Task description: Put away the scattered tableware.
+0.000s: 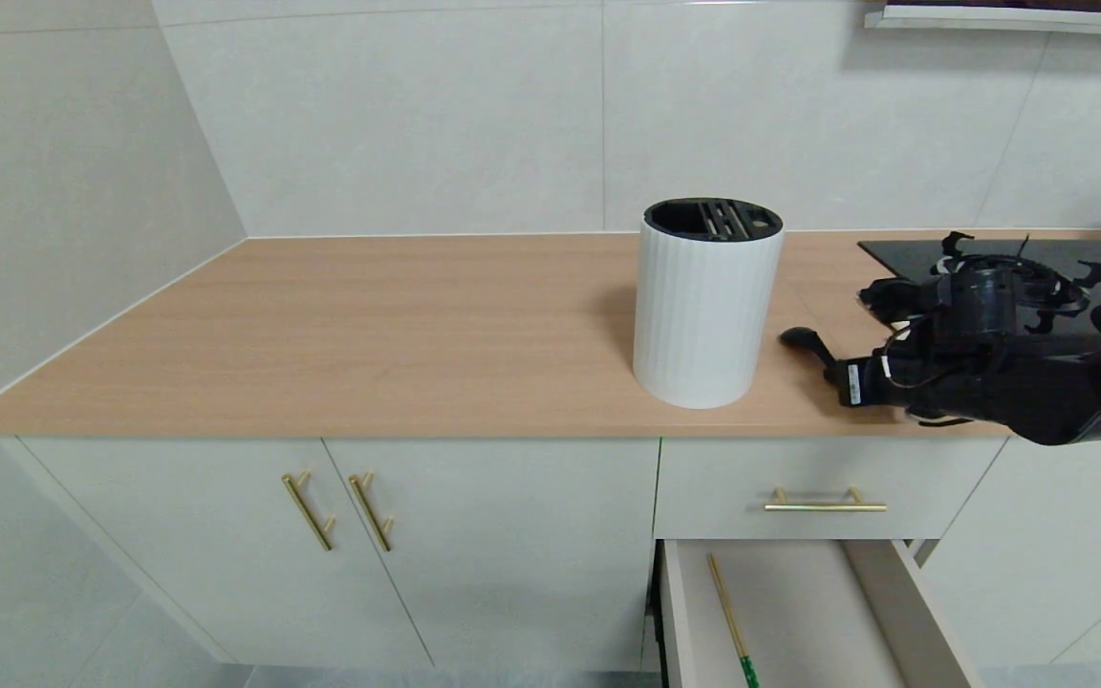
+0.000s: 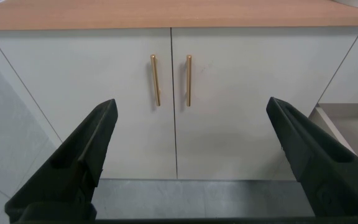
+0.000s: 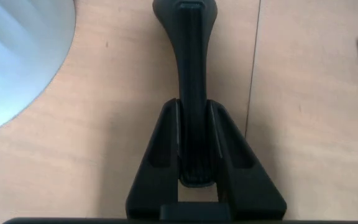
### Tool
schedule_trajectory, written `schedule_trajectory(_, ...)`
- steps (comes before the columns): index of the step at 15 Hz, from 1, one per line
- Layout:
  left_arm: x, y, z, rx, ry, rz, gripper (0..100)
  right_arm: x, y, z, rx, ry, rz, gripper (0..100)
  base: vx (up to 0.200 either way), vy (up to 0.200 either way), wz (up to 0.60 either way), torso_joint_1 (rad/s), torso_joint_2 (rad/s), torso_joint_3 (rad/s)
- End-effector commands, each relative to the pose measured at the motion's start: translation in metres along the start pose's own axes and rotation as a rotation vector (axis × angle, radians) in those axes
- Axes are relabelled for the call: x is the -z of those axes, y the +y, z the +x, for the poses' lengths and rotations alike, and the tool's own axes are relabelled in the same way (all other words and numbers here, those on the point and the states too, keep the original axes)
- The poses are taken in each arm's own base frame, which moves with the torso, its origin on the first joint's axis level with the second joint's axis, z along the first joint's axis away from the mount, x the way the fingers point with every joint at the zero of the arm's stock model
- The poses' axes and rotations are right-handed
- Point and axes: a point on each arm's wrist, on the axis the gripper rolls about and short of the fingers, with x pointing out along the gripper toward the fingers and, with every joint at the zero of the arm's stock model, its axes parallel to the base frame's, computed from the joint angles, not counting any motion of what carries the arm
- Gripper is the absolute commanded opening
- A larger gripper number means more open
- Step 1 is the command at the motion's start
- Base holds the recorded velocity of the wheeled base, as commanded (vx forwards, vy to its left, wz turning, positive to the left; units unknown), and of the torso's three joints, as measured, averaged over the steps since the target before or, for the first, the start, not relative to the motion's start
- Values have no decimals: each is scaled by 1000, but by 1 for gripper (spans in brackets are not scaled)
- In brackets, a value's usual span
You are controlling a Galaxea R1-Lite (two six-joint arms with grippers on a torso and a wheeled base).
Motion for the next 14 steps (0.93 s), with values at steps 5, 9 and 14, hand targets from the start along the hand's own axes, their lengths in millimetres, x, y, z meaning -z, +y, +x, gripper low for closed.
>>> schedule_trajectory(5,0,0,0,0,0,0,100,-35,9,-100,-21,89,38,0,0,0,0,0,0,0)
schedule_trajectory(9,0,0,0,0,0,0,100,-30,11,-162,-56,120,93,0,0,0,0,0,0,0)
schedule_trajectory(14,0,0,0,0,0,0,100,13,16,-188,-75,199,91,0,0,0,0,0,0,0)
